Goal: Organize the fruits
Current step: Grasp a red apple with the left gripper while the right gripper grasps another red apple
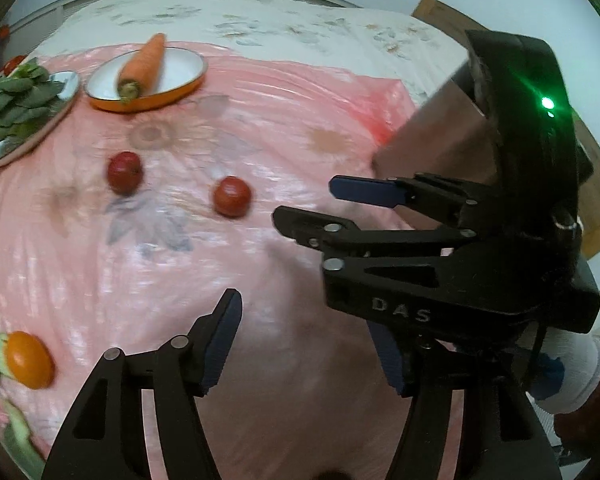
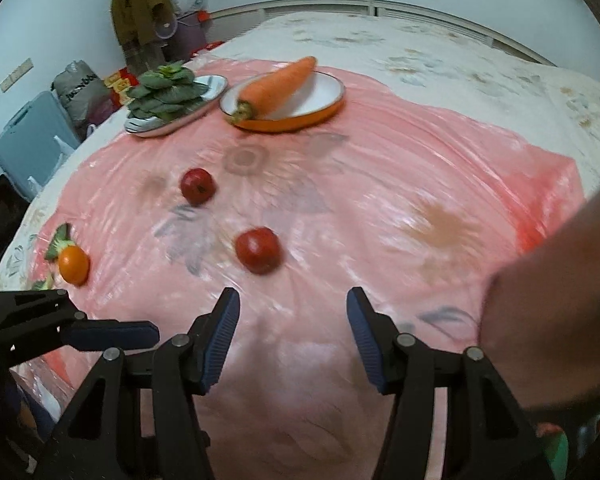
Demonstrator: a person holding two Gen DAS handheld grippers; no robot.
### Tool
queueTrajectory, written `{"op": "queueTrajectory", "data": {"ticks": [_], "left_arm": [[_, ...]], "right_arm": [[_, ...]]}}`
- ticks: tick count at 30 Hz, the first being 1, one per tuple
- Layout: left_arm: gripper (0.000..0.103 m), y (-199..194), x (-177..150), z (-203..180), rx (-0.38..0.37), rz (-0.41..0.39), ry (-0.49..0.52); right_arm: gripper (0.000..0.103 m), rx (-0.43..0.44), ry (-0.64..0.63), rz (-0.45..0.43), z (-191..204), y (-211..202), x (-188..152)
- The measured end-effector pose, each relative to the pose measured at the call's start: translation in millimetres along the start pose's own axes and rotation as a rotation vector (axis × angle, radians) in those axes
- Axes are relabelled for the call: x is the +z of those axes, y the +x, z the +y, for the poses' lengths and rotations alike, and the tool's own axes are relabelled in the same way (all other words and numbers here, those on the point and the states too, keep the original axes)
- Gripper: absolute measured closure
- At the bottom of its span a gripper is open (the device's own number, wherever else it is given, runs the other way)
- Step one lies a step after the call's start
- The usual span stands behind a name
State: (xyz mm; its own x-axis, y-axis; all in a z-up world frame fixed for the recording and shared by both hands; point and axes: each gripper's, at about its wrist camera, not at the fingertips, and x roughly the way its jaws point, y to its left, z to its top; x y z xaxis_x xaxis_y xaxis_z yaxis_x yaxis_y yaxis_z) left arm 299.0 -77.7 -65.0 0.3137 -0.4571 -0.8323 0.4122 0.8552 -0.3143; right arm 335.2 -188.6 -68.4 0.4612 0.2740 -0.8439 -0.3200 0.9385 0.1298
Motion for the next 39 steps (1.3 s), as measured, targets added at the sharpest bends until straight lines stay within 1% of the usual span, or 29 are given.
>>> {"op": "queueTrajectory", "data": {"ticks": [4,5,7,8,11,13,15,17,19,20,21,25,26,28,30,33,39], "left_arm": [[0.045,-9,3,26,0.071,0.004,-0.032],[0.045,-12,5,35,0.1,0.003,-0.042],[0.045,-15,6,45,0.135,-0.003,-0.053],[0.045,-16,10,53,0.167,-0.008,-0.057],[0.045,-16,19,68,0.223,-0.018,-0.058],[0.045,-13,29,81,0.243,-0.03,-0.062],[0.046,-8,41,90,0.25,-0.046,-0.064],[0.047,-2,51,96,0.262,-0.059,-0.063],[0.05,7,62,103,0.274,-0.063,-0.061],[0.053,12,66,105,0.281,-0.062,-0.055],[0.056,15,68,107,0.285,-0.061,-0.049],[0.062,33,78,107,0.303,-0.039,-0.016],[0.064,40,78,108,0.306,-0.029,-0.008],[0.067,46,78,107,0.309,-0.013,0.0],[0.07,55,78,108,0.322,0.0,0.014],[0.074,59,75,107,0.334,0.002,0.036],[0.075,56,73,106,0.333,-0.033,0.047]], "right_arm": [[0.029,0.03,-0.004,-0.004,10,8,10],[0.029,0.04,-0.003,-0.004,11,11,14],[0.029,0.047,-0.004,-0.004,14,15,17],[0.029,0.053,-0.006,-0.002,16,19,20],[0.034,0.066,-0.015,0.001,20,27,25],[0.041,0.067,-0.025,0.006,22,32,27],[0.05,0.063,-0.035,0.016,23,40,29],[0.057,0.062,-0.042,0.027,23,46,30],[0.058,0.065,-0.045,0.032,22,50,30],[0.059,0.063,-0.048,0.034,22,52,31],[0.063,0.062,-0.049,0.038,22,54,32],[0.068,0.063,-0.061,0.055,20,61,31],[0.073,0.063,-0.066,0.063,20,63,30],[0.074,0.063,-0.073,0.071,20,67,29],[0.081,0.063,-0.076,0.073,19,68,28],[0.081,0.064,-0.083,0.079,18,72,27],[0.082,0.104,-0.071,0.078,11,72,28]]}}
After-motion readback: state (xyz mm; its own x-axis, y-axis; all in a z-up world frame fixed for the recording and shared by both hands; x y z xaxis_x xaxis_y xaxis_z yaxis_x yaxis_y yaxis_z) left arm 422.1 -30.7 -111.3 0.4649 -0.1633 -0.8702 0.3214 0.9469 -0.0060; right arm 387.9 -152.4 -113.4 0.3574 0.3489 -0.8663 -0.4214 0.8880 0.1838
